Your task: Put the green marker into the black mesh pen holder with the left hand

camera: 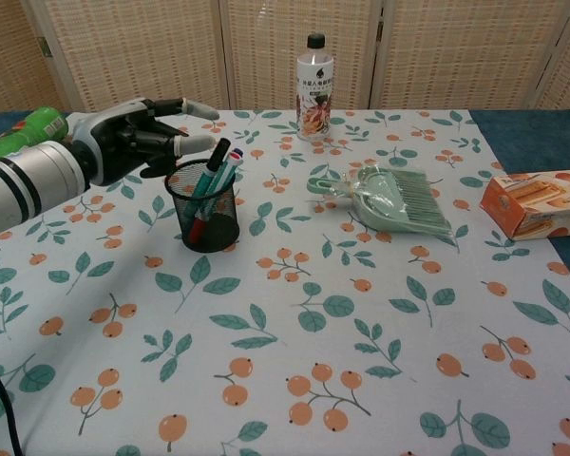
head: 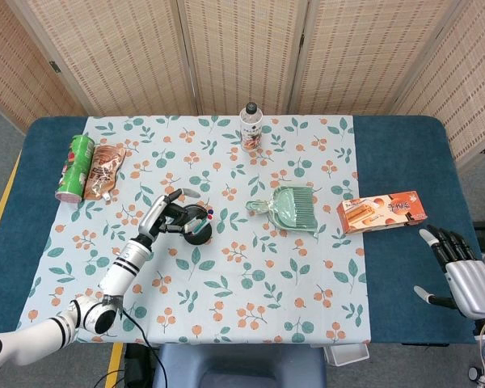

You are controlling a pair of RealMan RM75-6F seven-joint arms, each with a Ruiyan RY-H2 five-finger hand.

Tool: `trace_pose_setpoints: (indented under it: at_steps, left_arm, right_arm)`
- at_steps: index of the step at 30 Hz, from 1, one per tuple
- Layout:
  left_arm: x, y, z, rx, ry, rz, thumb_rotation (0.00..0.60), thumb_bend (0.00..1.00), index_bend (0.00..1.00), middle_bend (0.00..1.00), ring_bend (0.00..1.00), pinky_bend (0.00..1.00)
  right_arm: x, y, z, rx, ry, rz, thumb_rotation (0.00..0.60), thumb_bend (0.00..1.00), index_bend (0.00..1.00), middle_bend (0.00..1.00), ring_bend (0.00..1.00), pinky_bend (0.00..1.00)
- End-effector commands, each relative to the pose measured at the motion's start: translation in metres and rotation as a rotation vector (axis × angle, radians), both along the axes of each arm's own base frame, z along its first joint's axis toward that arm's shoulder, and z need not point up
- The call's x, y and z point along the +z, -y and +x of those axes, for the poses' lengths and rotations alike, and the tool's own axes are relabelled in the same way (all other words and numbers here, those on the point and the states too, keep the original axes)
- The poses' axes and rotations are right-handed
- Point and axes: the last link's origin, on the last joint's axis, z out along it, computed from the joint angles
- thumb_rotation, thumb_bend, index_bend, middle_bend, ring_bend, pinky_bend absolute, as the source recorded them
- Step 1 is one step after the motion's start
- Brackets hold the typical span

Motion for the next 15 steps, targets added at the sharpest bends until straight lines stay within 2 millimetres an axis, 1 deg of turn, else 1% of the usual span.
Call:
trace_pose_setpoints:
  at_steps: [1, 4, 6, 8, 10, 11, 13, 14, 15]
  left_arm:
    - [0.002, -0.001, -0.008, -0.023, -0.013, -0.028, 0.600, 0.24, 0.09, 0.93, 0.88, 0.93]
    - [0.008, 0.002, -0.007, -0.050, -0.006, -0.011, 0.600, 0.24, 0.09, 0.92, 0.87, 0.93]
    - [0.020, 0.006, -0.007, -0.094, -0.024, 0.042, 0.600, 0.24, 0.08, 0.91, 0.85, 0.92]
    - [0.039, 0.013, -0.011, -0.160, -0.116, 0.123, 0.600, 0.23, 0.06, 0.87, 0.81, 0.89]
    - [0.060, 0.022, -0.018, -0.230, -0.259, 0.206, 0.600, 0.23, 0.04, 0.81, 0.75, 0.84]
    - [0.075, 0.031, -0.023, -0.270, -0.362, 0.266, 0.600, 0.22, 0.03, 0.75, 0.68, 0.80]
    - [0.102, 0.048, -0.033, -0.318, -0.542, 0.354, 0.600, 0.22, 0.00, 0.58, 0.50, 0.71]
    - [0.121, 0.061, -0.040, -0.336, -0.681, 0.426, 0.600, 0.22, 0.00, 0.51, 0.43, 0.67]
    - [0.135, 0.072, -0.045, -0.340, -0.793, 0.493, 0.600, 0.21, 0.00, 0.45, 0.38, 0.64]
  right_arm:
    - [0.000, 0.000, 0.000, 0.001, 0.000, 0.000, 0.600, 0.17, 0.00, 0.00, 0.00, 0.00]
    - [0.000, -0.001, 0.001, 0.005, -0.001, 0.003, 0.600, 0.17, 0.00, 0.00, 0.00, 0.00]
    - [0.000, -0.001, 0.001, 0.008, 0.001, 0.006, 0.600, 0.17, 0.00, 0.00, 0.00, 0.00]
    - [0.001, -0.001, 0.000, 0.008, 0.002, 0.005, 0.600, 0.17, 0.00, 0.00, 0.00, 0.00]
    - [0.003, -0.002, 0.000, 0.007, 0.004, -0.001, 0.600, 0.17, 0.00, 0.00, 0.00, 0.00]
    - [0.004, -0.003, 0.000, 0.007, 0.006, -0.009, 0.600, 0.17, 0.00, 0.00, 0.00, 0.00]
    - [0.006, -0.003, -0.001, 0.004, 0.006, -0.023, 0.600, 0.17, 0.00, 0.00, 0.00, 0.00]
    - [0.007, -0.004, -0.001, 0.002, 0.004, -0.031, 0.600, 0.17, 0.00, 0.00, 0.00, 0.00]
    - [0.008, -0.004, -0.002, -0.003, 0.002, -0.038, 0.600, 0.17, 0.00, 0.00, 0.00, 0.00]
